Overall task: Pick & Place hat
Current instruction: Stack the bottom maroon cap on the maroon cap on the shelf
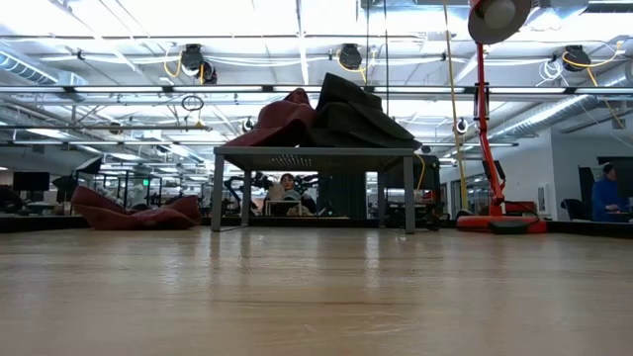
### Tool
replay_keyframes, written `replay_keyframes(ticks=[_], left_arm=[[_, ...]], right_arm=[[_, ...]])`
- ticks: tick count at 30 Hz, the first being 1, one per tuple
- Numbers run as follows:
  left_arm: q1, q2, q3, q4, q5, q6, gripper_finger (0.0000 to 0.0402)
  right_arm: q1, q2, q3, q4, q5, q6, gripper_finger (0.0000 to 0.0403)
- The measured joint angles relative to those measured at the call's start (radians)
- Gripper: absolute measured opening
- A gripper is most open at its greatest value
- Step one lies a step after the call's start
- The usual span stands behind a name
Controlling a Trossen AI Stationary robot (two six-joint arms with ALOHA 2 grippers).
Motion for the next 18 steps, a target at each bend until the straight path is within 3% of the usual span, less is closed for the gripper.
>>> replay_keyframes(ticks=[9,15,18], left_arm=[[0.000,-0.001,0.000,-0.050,-0.019,0.000,0.0008],[0.023,0.000,0.000,-0.073,-0.027,-0.015,0.0008],[0.037,0.000,0.000,-0.085,-0.023,-0.018,0.0008]], right_arm=[[0.000,-0.004,0.000,0.006,-0.007,-0.001,0.0099],[0.000,-0.013,0.000,0.014,-0.166,0.003,0.0026],[0.000,-0.018,0.000,0.047,-0.260,0.026,0.0021]])
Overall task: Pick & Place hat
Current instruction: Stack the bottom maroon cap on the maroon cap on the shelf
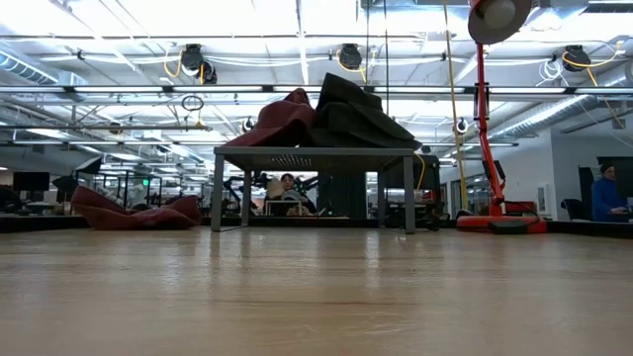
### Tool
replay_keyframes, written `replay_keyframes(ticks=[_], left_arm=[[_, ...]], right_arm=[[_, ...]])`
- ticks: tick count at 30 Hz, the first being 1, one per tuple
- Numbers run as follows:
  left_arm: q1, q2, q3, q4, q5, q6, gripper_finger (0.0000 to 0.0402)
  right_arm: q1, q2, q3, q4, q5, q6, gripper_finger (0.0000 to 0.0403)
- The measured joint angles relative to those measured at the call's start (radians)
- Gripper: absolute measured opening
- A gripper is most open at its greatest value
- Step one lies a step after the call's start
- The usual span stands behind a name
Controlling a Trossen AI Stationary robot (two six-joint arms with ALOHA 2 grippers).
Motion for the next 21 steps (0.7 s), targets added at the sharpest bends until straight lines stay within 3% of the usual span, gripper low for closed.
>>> replay_keyframes(ticks=[4,12,21], left_arm=[[0.006,0.009,0.000,-0.014,0.010,0.021,0.0016],[0.009,0.023,0.000,-0.175,0.025,0.137,0.0123],[0.008,0.023,0.000,-0.386,-0.005,0.160,0.0195]], right_arm=[[0.000,-0.007,0.000,0.049,-0.060,0.029,0.0022],[0.001,-0.006,0.000,0.221,-0.219,0.028,0.0022],[0.000,-0.005,0.000,0.245,-0.238,0.078,0.0022]])
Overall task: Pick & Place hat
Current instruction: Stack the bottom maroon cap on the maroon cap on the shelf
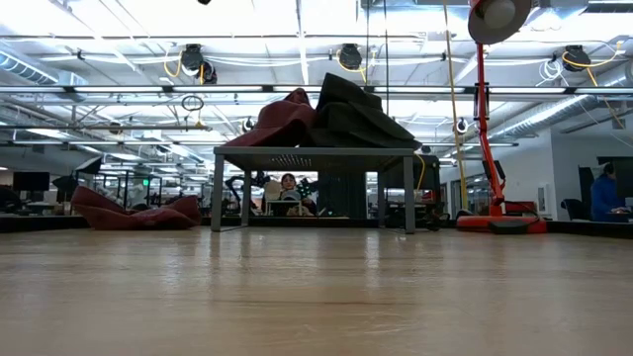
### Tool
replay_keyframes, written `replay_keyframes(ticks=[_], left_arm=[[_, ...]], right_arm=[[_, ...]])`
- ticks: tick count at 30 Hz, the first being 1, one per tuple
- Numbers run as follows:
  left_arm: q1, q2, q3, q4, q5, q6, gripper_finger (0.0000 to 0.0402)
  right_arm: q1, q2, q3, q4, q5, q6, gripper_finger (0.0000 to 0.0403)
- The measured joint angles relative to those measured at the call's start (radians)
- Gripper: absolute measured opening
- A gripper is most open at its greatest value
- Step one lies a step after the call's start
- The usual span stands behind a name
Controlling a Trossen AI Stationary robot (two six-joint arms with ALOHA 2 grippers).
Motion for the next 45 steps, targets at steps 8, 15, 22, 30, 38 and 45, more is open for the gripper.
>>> replay_keyframes(ticks=[8,15,22,30,38,45], left_arm=[[-0.029,-0.011,0.000,-0.028,0.011,0.003,0.0206],[-0.035,-0.027,0.000,-0.029,0.069,0.022,0.0188],[-0.041,-0.038,0.000,-0.043,0.174,0.021,0.0180],[-0.041,-0.039,0.000,-0.047,0.287,0.034,0.0189],[-0.041,-0.039,0.000,-0.051,0.304,0.056,0.0203],[-0.040,-0.039,0.000,-0.106,0.325,0.081,0.0196]], right_arm=[[-0.041,0.029,0.000,0.025,0.002,0.001,0.0022],[-0.166,0.090,0.001,0.099,-0.051,0.009,0.0022],[-0.294,0.164,0.000,0.223,-0.177,0.055,0.0022],[-0.416,0.288,0.000,0.408,-0.319,0.138,0.0022],[-0.502,0.409,0.000,0.593,-0.411,0.186,0.0022],[-0.553,0.498,0.000,0.695,-0.492,0.227,0.0022]])
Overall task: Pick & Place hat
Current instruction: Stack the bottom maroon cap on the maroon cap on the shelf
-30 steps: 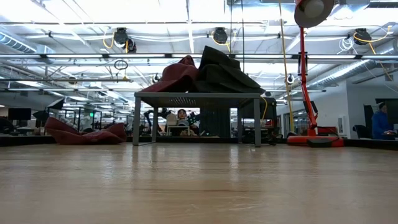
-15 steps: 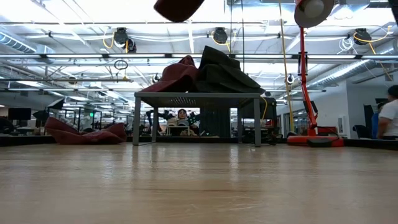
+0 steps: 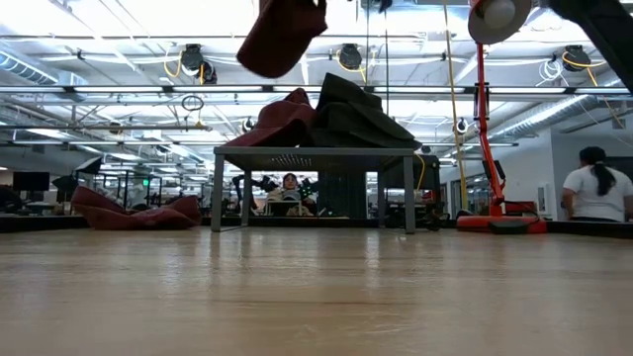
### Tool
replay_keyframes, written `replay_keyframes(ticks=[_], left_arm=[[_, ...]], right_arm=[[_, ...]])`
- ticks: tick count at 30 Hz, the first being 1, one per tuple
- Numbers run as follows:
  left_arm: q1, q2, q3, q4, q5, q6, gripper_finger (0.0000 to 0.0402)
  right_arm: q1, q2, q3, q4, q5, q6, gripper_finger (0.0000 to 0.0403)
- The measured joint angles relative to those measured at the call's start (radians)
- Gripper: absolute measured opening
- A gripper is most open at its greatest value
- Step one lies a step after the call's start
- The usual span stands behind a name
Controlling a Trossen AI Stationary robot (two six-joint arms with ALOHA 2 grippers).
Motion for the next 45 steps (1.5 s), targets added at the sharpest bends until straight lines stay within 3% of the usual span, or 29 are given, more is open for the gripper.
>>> replay_keyframes(ticks=[14,19,23,31,35,45], left_arm=[[0.000,0.000,0.000,-0.021,-0.003,0.029,0.0168],[0.000,0.001,0.000,-0.021,-0.003,0.028,0.0163],[0.000,0.001,0.000,-0.021,-0.005,0.028,0.0169],[0.000,0.006,0.000,-0.021,-0.038,0.028,0.0184],[0.000,0.005,0.000,-0.020,-0.039,0.027,0.0177],[0.000,0.006,0.000,-0.021,-0.039,0.027,0.0153]], right_arm=[[-0.039,0.120,0.001,0.163,-0.112,-0.023,0.0022],[-0.046,0.134,-0.002,0.145,-0.158,-0.050,0.0022],[-0.047,0.126,0.001,0.139,-0.107,-0.114,0.0022],[-0.036,0.128,0.000,0.105,-0.101,-0.258,0.0022],[-0.017,0.158,0.001,0.082,-0.058,-0.342,0.0022],[-0.014,0.203,0.000,-0.005,-0.077,-0.369,0.0022]])
